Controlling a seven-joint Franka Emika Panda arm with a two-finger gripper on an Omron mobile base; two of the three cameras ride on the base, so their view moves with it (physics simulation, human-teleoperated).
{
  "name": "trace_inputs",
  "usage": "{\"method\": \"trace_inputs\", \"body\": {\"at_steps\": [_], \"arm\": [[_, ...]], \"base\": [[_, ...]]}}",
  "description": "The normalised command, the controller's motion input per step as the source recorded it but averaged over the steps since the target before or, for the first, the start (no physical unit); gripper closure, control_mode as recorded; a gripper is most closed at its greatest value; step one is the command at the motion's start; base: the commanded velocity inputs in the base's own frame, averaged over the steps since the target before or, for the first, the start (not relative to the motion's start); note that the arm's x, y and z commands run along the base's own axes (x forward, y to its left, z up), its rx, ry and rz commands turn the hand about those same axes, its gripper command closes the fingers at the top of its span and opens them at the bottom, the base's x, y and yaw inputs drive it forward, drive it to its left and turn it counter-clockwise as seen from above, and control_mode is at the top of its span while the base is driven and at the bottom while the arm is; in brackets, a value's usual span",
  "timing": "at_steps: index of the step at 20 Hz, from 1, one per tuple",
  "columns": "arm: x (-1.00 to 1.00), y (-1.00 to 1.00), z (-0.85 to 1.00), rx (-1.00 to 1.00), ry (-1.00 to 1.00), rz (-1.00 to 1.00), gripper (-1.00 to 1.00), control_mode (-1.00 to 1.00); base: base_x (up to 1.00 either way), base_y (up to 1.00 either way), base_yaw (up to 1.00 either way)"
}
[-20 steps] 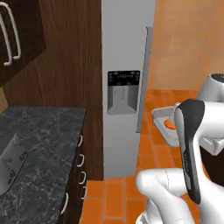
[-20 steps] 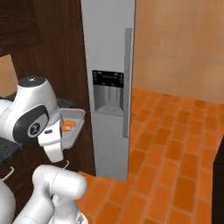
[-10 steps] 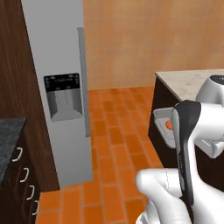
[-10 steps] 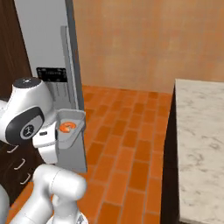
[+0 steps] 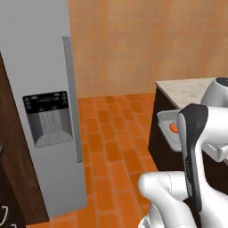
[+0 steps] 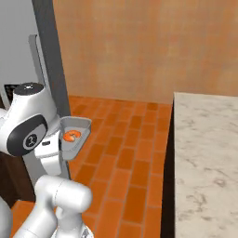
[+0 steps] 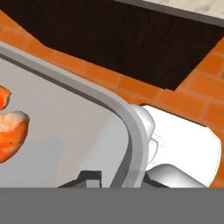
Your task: Take the meat container that has the shrimp and place it on the second highest rack of the freezer. Then take the vegetable container that has the squash and lime and place it on the highest rack of the freezer.
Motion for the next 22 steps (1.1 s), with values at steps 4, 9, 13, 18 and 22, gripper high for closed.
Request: {"method": "trace_inputs", "body": {"at_steps": [4, 9, 13, 18, 22], "arm": [[0.00, 0.00, 0.00, 0.00, 0.00, 0.00, 1.00, 1.00], [0.00, 0.00, 0.00, 0.00, 0.00, 0.00, 1.00, 1.00], [0.00, 0.00, 0.00, 0.00, 0.00, 0.00, 1.00, 1.00], [0.00, 0.00, 0.00, 0.00, 0.00, 0.00, 1.00, 1.00], [0.00, 0.00, 0.00, 0.00, 0.00, 0.00, 1.00, 1.00]], "base": [[1.00, -0.13, 0.00], [1.00, -0.08, 0.02], [1.00, -0.16, 0.05], [0.99, 0.00, 0.07], [1.00, 0.00, 0.08]]}}
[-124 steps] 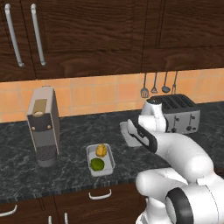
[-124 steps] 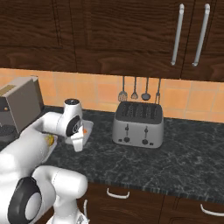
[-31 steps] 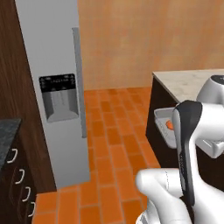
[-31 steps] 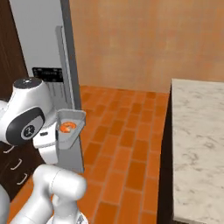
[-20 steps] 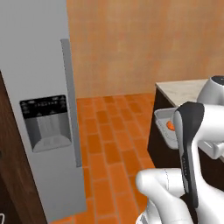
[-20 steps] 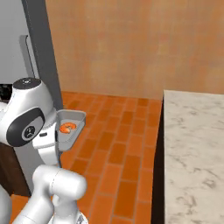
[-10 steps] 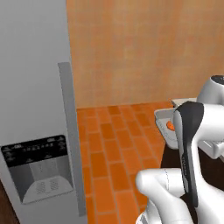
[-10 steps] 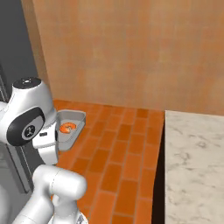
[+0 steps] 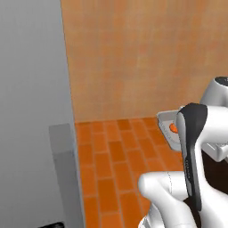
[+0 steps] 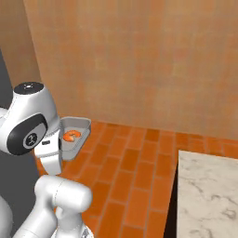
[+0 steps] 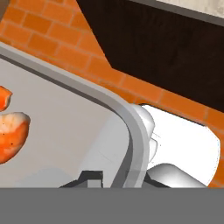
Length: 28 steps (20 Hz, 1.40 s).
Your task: Take the meat container that has the shrimp and place it on the second highest rack of the freezer. Then take the vegetable container that has the squash and lime and place it on the highest rack of the freezer.
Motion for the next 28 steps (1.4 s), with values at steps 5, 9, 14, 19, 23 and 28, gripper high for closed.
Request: {"method": "trace_inputs", "body": {"at_steps": [5, 9, 14, 19, 23, 28], "arm": [[0.00, 0.00, 0.00, 0.00, 0.00, 0.00, 1.00, 1.00], [0.00, 0.00, 0.00, 0.00, 0.00, 0.00, 1.00, 1.00], [0.00, 0.00, 0.00, 0.00, 0.00, 0.00, 1.00, 1.00], [0.00, 0.00, 0.00, 0.00, 0.00, 0.00, 1.00, 1.00], [0.00, 0.00, 0.00, 0.00, 0.00, 0.00, 1.00, 1.00], [0.00, 0.00, 0.00, 0.00, 0.00, 0.00, 1.00, 1.00]], "base": [[1.00, -0.09, 0.11], [0.97, -0.19, 0.14], [0.39, -0.25, 0.51], [0.00, -0.12, 0.97], [0.00, -0.14, 0.97], [0.00, -0.31, 0.86]]}}
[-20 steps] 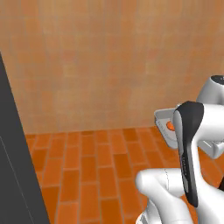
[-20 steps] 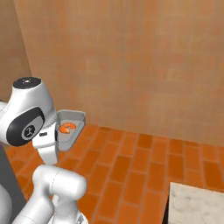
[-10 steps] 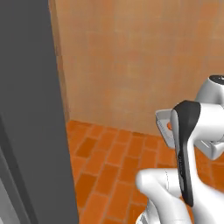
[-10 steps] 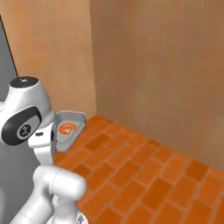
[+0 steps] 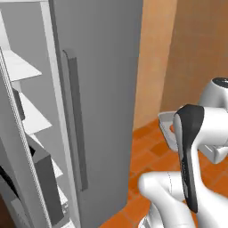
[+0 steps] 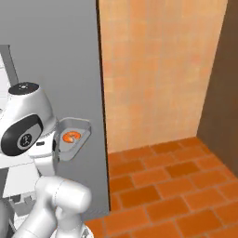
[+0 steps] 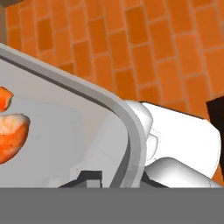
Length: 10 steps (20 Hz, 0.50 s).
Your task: Take the meat container that has the shrimp and place it on the second highest rack of the freezer. Then take the vegetable container that has the squash and lime and place it on the highest rack of the freezer.
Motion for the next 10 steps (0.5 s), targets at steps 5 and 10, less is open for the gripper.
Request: {"method": "trace_inputs", "body": {"at_steps": [5, 10], "arm": [[0.00, 0.00, 0.00, 0.00, 0.00, 0.00, 1.00, 1.00], [0.00, 0.00, 0.00, 0.00, 0.00, 0.00, 1.00, 1.00]], "base": [[0.00, -0.18, 0.85], [0.00, -0.04, 0.80]]}}
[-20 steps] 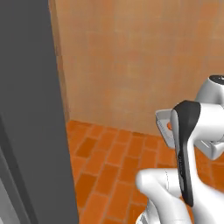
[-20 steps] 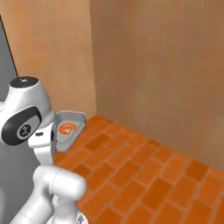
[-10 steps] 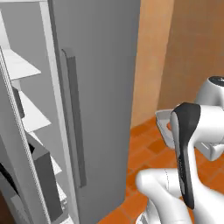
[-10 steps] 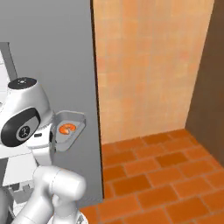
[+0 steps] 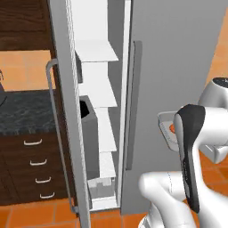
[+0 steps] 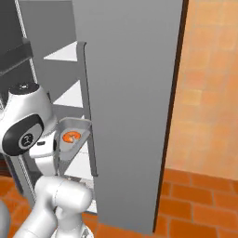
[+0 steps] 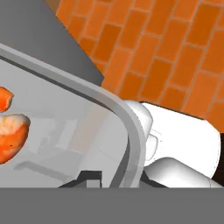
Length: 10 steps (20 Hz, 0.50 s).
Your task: Take the meat container that has the shrimp and place it on the second highest rack of the freezer. Then take the vegetable container that has the squash and lime and place it on the highest rack of the freezer.
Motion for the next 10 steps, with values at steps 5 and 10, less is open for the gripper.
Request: {"method": "trace_inputs", "body": {"at_steps": [5, 10], "arm": [[0.00, 0.00, 0.00, 0.00, 0.00, 0.00, 1.00, 1.00], [0.00, 0.00, 0.00, 0.00, 0.00, 0.00, 1.00, 1.00]], "base": [[0.06, 0.00, 0.66], [0.19, 0.03, 0.33]]}}
